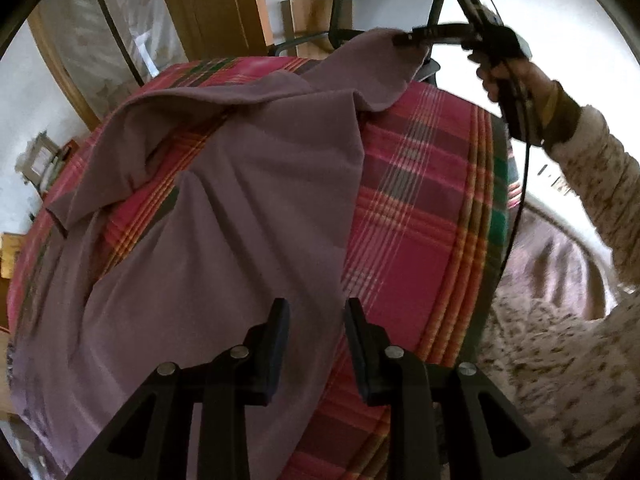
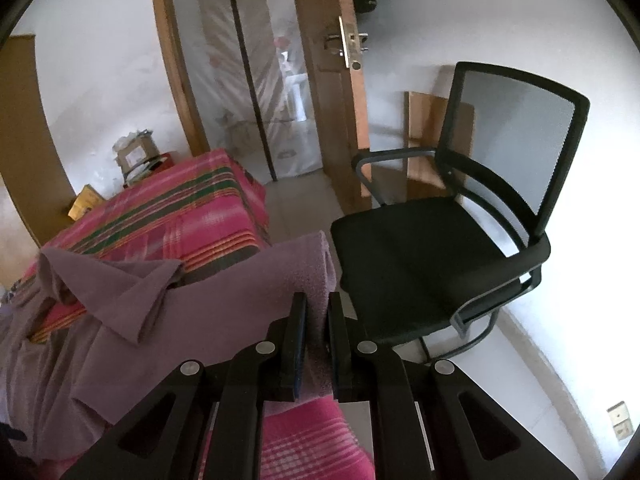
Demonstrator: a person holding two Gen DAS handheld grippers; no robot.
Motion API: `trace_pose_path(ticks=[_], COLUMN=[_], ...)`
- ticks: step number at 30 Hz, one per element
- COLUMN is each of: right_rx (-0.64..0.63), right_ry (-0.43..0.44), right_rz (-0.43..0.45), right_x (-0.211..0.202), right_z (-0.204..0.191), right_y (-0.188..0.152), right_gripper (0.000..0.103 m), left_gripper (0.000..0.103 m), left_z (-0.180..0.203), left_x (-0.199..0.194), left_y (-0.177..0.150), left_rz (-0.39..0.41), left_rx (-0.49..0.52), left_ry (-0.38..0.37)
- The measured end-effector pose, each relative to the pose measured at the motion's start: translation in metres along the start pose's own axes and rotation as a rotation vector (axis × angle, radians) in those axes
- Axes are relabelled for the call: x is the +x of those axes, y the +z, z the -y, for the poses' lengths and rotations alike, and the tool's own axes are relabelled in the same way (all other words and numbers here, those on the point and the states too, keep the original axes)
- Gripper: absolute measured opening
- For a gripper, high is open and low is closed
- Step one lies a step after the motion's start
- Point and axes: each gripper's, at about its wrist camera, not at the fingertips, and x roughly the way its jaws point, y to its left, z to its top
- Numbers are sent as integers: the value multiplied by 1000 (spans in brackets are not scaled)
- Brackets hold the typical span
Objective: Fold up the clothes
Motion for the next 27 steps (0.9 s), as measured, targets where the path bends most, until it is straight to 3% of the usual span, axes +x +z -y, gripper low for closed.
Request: trace_pose_path(ticks=[12, 19, 23, 27], right_rx=[11, 13, 16, 15], right_ry=[7, 8, 4, 3], right_rz=[-8, -10, -10, -9], right_x=[-1, -1, -1, 0], right_z=[1, 3, 6, 8], right_y=[0, 0, 0, 0], right_gripper=[10, 10, 10, 10], left_gripper=[29, 28, 10, 7], left_z=[21, 17, 9, -2], left_x=[23, 27, 27, 22], left_y=[-2, 4, 5, 5], left_rz=[-15, -6, -1, 26], left_rx=[80, 52, -2, -46], left_ry=[138, 126, 87, 41])
